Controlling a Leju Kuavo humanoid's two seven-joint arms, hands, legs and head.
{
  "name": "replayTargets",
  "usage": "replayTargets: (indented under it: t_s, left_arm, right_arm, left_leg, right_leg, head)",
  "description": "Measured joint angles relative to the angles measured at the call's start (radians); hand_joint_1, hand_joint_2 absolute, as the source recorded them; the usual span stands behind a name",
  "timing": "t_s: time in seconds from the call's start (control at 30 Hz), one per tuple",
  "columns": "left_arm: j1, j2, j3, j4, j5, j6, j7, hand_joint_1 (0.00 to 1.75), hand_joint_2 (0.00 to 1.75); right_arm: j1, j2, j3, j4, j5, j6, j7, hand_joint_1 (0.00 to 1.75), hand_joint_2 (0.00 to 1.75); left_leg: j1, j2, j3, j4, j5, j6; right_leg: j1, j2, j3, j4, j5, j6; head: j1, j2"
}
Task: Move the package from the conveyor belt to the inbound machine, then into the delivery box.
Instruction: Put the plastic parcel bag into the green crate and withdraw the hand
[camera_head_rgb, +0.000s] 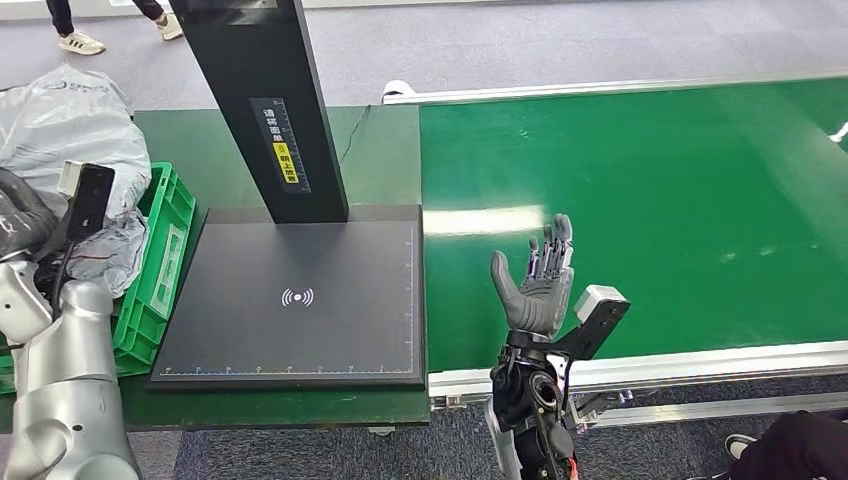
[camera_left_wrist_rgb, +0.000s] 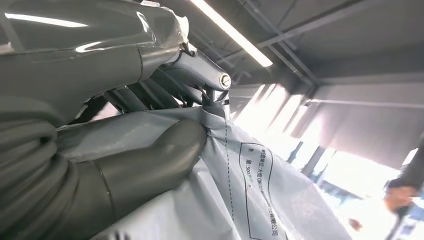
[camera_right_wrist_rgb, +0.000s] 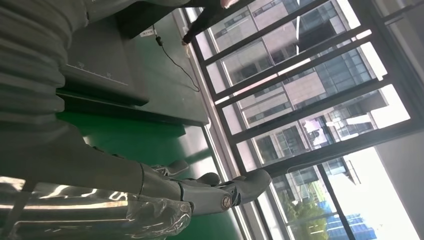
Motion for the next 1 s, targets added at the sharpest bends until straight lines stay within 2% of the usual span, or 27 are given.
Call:
replayTargets:
  t_s: [0.27, 0.33, 0.37, 0.4, 0.47, 0.5, 0.8, 1.0]
  left_arm:
    - [-0.046, 0.084, -0.012, 0.143, -0.026, 0.0, 0.101, 1.75, 1.75]
    - [-0.056, 0.099, -0.013, 0.177, -0.028, 0.0, 0.117, 1.61, 1.75]
    - [-0.062, 0.106, -0.013, 0.194, -0.029, 0.0, 0.126, 1.29, 1.75]
    - [-0.068, 0.112, -0.014, 0.21, -0.031, 0.0, 0.134, 0.86, 1.75]
    - [-0.079, 0.121, -0.014, 0.244, -0.037, 0.0, 0.153, 0.13, 1.75]
    - [-0.084, 0.125, -0.015, 0.26, -0.039, 0.0, 0.162, 0.01, 1.75]
    - [-0.107, 0.14, -0.029, 0.373, -0.062, -0.02, 0.23, 0.0, 1.75]
    - [-0.115, 0.141, -0.038, 0.403, -0.051, -0.026, 0.223, 0.0, 1.75]
  right_arm:
    - [0.002, 0.0, 0.0, -0.001, -0.001, 0.004, 0.002, 0.0, 1.75]
    - [0.003, 0.0, 0.0, -0.004, -0.001, 0.004, 0.003, 0.0, 1.75]
    - [0.004, 0.0, 0.0, -0.006, -0.001, 0.004, 0.004, 0.0, 1.75]
    - [0.006, 0.0, 0.0, -0.009, -0.002, 0.004, 0.005, 0.0, 1.75]
    - [0.011, 0.0, 0.0, -0.017, -0.002, 0.004, 0.008, 0.0, 1.75]
    - [0.013, 0.0, 0.0, -0.02, -0.002, 0.004, 0.009, 0.0, 1.75]
    - [0.023, 0.0, 0.0, -0.043, 0.005, 0.004, 0.021, 0.0, 1.75]
    - [0.027, 0.0, 0.0, -0.05, 0.011, 0.004, 0.029, 0.0, 1.75]
  left_leg:
    - [0.0, 0.0, 0.0, 0.0, 0.0, 0.0]
    - [0.0, 0.0, 0.0, 0.0, 0.0, 0.0]
    - [0.0, 0.0, 0.0, 0.0, 0.0, 0.0]
    - [0.0, 0.0, 0.0, 0.0, 0.0, 0.0]
    - [0.0, 0.0, 0.0, 0.0, 0.0, 0.0]
    - [0.0, 0.0, 0.0, 0.0, 0.0, 0.0]
    - [0.0, 0.0, 0.0, 0.0, 0.0, 0.0]
    - [0.0, 0.0, 0.0, 0.0, 0.0, 0.0]
  right_leg:
    - [0.0, 0.0, 0.0, 0.0, 0.0, 0.0]
    - [0.0, 0.0, 0.0, 0.0, 0.0, 0.0]
    - [0.0, 0.0, 0.0, 0.0, 0.0, 0.0]
    - [0.0, 0.0, 0.0, 0.0, 0.0, 0.0]
    - [0.0, 0.0, 0.0, 0.0, 0.0, 0.0]
    - [0.0, 0.0, 0.0, 0.0, 0.0, 0.0]
    - [0.0, 0.0, 0.0, 0.0, 0.0, 0.0]
    - [0.0, 0.0, 0.0, 0.0, 0.0, 0.0]
  head:
    - [0.0, 0.0]
    - [0.0, 0.0]
    - [0.0, 0.0]
    - [0.0, 0.0]
    - [0.0, 0.0]
    - [0.0, 0.0]
    - [0.0, 0.0]
    - [0.0, 0.0]
